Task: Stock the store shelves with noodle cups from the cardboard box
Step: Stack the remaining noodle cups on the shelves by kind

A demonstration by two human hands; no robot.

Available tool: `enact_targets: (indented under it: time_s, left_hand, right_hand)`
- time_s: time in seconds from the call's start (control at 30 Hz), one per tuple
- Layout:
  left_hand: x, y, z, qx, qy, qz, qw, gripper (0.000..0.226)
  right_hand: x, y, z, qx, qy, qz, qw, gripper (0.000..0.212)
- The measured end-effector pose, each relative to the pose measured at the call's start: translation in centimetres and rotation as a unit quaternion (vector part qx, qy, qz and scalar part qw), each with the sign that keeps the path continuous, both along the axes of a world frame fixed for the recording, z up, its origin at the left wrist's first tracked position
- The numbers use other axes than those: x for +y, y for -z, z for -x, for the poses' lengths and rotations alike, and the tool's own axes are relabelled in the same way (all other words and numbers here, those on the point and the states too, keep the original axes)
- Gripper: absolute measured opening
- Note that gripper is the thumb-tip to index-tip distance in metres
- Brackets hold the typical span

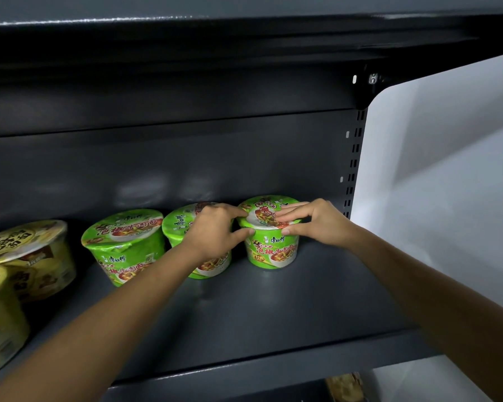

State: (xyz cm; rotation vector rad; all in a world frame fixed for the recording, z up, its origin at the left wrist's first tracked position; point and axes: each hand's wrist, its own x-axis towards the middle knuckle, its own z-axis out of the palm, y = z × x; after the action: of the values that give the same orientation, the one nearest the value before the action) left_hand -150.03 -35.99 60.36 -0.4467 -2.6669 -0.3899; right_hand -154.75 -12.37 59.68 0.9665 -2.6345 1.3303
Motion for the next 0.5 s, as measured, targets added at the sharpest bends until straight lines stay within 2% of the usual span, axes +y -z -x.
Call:
enact_targets:
  time_s: [0.5]
  left_hand:
    - [-0.09, 0.08, 0.01, 0.009, 0.009, -0.007, 1.000, 0.044]
  right_hand:
    - [0.07, -0.32, 0.22, -0.031, -0.013, 0.010, 0.999, 0.032]
